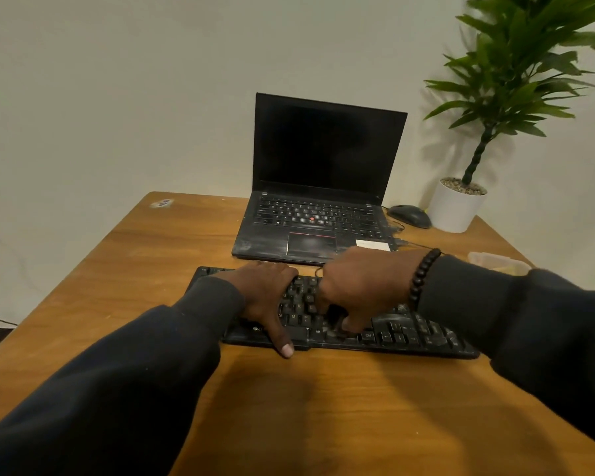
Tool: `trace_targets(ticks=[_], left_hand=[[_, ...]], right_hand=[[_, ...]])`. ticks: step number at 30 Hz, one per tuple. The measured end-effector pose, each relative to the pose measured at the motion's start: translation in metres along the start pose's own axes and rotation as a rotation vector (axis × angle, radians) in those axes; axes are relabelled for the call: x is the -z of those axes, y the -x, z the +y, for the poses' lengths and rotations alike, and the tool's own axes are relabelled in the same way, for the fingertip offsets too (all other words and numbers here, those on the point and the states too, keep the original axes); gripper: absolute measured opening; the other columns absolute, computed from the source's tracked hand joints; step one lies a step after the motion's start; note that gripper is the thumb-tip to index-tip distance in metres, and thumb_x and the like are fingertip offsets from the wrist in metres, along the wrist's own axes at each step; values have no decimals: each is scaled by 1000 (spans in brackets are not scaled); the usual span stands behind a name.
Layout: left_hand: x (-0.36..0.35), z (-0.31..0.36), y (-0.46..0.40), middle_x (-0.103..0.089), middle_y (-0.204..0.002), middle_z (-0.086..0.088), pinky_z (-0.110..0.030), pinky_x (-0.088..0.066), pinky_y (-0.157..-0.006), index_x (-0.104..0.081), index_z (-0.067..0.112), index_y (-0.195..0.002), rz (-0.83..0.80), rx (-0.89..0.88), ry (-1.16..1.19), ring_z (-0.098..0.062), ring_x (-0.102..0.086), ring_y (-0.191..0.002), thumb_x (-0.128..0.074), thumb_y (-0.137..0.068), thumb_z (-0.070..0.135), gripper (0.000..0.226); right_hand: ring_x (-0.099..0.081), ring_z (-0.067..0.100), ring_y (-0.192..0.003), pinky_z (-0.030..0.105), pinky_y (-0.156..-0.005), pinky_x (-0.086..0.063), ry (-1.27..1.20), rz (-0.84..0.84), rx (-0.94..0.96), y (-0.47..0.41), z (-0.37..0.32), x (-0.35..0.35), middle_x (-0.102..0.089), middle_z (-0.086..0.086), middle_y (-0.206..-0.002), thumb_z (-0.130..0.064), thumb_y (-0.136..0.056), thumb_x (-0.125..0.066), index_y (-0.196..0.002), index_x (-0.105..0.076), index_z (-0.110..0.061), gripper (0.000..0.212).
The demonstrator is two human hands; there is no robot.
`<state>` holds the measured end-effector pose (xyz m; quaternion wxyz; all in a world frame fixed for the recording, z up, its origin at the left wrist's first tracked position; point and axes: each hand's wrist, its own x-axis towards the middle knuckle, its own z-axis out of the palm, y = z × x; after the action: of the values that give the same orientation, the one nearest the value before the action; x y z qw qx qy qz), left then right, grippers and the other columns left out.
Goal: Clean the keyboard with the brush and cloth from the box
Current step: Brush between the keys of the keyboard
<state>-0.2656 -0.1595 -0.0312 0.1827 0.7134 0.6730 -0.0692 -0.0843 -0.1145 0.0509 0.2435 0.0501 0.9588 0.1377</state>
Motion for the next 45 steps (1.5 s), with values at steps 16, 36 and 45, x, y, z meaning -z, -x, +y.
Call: trace_targets(ticks=[16, 36, 45], left_hand=[[1, 2, 1, -43, -146, 1, -50, -34, -114, -31, 25, -146, 13, -9, 10, -23, -41, -132, -81, -39, 79, 129], [0, 2, 2, -44, -146, 4, -50, -36, -112, -35, 29, -142, -3, -1, 28, -24, -40, -135, -82, -38, 78, 124], [1, 3, 0, -38, -152, 0, -50, -31, -116, -26, 25, -149, -8, 14, -11, -25, -36, -138, -82, -40, 78, 134]], right_hand=[[-54, 11, -74, 22, -69, -52, 90, -119, -26, 9, -10, 4, -51, -6, -79, -38, -87, -66, -111, -60, -18, 32], [-56, 8, -73, 20, -59, -48, -33, 209, -39, -9, -4, -2, -57, -8, -81, -43, -88, -61, -116, -59, -25, 33], [-58, 9, -80, 15, -60, -43, -15, 76, -40, 5, 11, -3, -61, -7, -90, -43, -89, -61, -117, -58, -24, 34]])
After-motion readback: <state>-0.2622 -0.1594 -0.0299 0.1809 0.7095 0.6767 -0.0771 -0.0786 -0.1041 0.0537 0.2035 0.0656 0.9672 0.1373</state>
